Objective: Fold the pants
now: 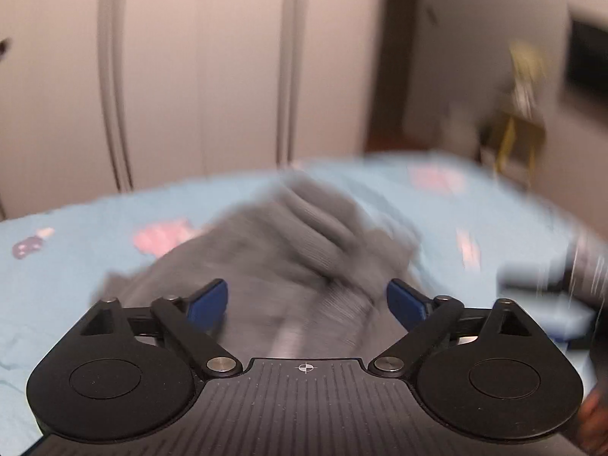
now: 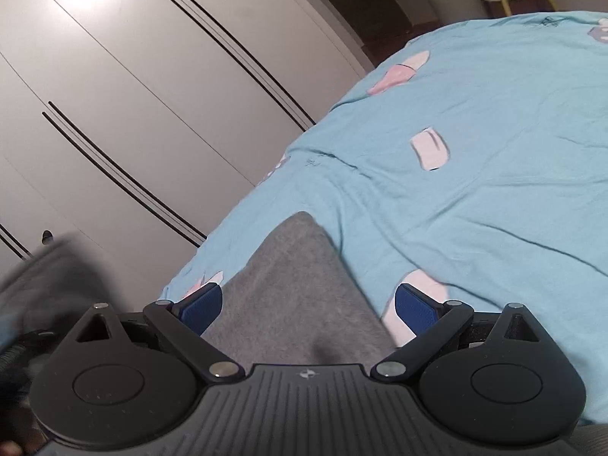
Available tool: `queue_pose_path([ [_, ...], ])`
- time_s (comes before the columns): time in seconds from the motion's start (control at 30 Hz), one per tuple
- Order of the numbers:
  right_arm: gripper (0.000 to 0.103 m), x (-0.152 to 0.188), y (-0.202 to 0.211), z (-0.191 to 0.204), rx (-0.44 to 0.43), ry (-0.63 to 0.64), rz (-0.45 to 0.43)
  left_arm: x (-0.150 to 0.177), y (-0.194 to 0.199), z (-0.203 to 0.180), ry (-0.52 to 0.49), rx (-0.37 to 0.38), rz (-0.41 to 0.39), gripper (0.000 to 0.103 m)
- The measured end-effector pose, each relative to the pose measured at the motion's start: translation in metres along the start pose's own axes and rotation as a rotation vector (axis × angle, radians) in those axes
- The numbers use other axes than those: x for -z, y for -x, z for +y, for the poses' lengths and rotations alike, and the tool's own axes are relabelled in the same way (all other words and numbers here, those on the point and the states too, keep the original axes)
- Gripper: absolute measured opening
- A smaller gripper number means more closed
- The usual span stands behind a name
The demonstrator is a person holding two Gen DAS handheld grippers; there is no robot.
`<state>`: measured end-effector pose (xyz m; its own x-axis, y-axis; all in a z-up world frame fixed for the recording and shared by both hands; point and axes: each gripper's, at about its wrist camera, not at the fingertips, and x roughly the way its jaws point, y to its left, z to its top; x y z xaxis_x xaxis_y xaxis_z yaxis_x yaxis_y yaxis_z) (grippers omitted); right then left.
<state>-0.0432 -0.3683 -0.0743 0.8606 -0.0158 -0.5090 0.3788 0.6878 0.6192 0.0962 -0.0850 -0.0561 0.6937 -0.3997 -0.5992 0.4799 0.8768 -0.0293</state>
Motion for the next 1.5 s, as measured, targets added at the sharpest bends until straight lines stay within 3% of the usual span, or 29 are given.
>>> queue_pose_path([
  [0.1, 0.098, 0.000, -0.003, -0.011, -0.037, -0.070, 0.041, 0.025, -0.009, -0.002, 0.009, 0.022, 0.122, 0.085],
  [0.2, 0.098, 0.004, -0.012, -0.009, -0.067, -0.050, 0.088, 0.033, 0.004, 0.034, 0.148, 0.049, 0.131, 0.091],
  [0.33, 0.098, 0.007, -0.033, 0.012, -0.112, 0.016, 0.148, 0.037, 0.034, 0.077, 0.333, -0.036, 0.074, 0.096],
  [0.53, 0.098, 0.017, -0.073, 0.039, -0.130, 0.007, 0.253, 0.059, 0.052, 0.139, 0.499, -0.237, 0.099, 0.096],
  [0.6, 0.099, 0.020, -0.097, 0.040, -0.110, -0.041, 0.319, 0.067, 0.049, 0.150, 0.537, -0.264, 0.117, 0.096],
  [0.7, 0.097, 0.020, -0.115, 0.048, -0.122, -0.092, 0.314, 0.073, 0.038, 0.160, 0.600, -0.238, 0.143, 0.096],
  [0.77, 0.085, 0.021, -0.122, 0.053, -0.115, -0.114, 0.290, 0.075, 0.033, 0.164, 0.616, -0.229, 0.148, 0.096],
  [0.8, 0.064, 0.022, -0.128, 0.054, -0.105, -0.129, 0.286, 0.073, 0.033, 0.165, 0.616, -0.234, 0.149, 0.096],
  [0.83, 0.058, 0.025, -0.132, 0.052, -0.108, -0.156, 0.295, 0.073, 0.030, 0.165, 0.612, -0.242, 0.155, 0.096],
  [0.9, 0.053, 0.030, -0.138, 0.045, -0.094, -0.222, 0.315, 0.075, 0.023, 0.165, 0.601, -0.261, 0.176, 0.096],
  [1.0, 0.047, 0.026, -0.130, 0.056, -0.092, -0.186, 0.299, 0.076, 0.021, 0.157, 0.580, -0.279, 0.207, 0.096],
  [1.13, 0.045, 0.015, -0.090, 0.066, -0.274, -0.235, 0.225, 0.077, 0.020, 0.159, 0.587, -0.279, 0.200, 0.096],
  [1.2, 0.045, 0.017, -0.071, 0.062, -0.312, -0.202, 0.182, 0.078, 0.020, 0.161, 0.597, -0.267, 0.203, 0.096],
  [1.27, 0.047, 0.019, -0.065, 0.048, -0.250, -0.169, 0.171, 0.079, 0.018, 0.163, 0.602, -0.262, 0.215, 0.096],
  [1.33, 0.067, 0.023, -0.074, 0.034, -0.025, -0.118, 0.220, 0.079, 0.018, 0.163, 0.602, -0.263, 0.225, 0.096],
  [1.37, 0.062, 0.026, -0.078, 0.028, 0.073, -0.087, 0.246, 0.079, 0.018, 0.163, 0.603, -0.268, 0.227, 0.096],
  [1.43, 0.067, 0.026, -0.069, 0.024, 0.025, -0.126, 0.220, 0.079, 0.019, 0.165, 0.606, -0.257, 0.226, 0.096],
  [1.5, 0.071, 0.018, -0.054, 0.039, 0.059, -0.053, 0.150, 0.078, 0.020, 0.167, 0.615, -0.244, 0.218, 0.096],
])
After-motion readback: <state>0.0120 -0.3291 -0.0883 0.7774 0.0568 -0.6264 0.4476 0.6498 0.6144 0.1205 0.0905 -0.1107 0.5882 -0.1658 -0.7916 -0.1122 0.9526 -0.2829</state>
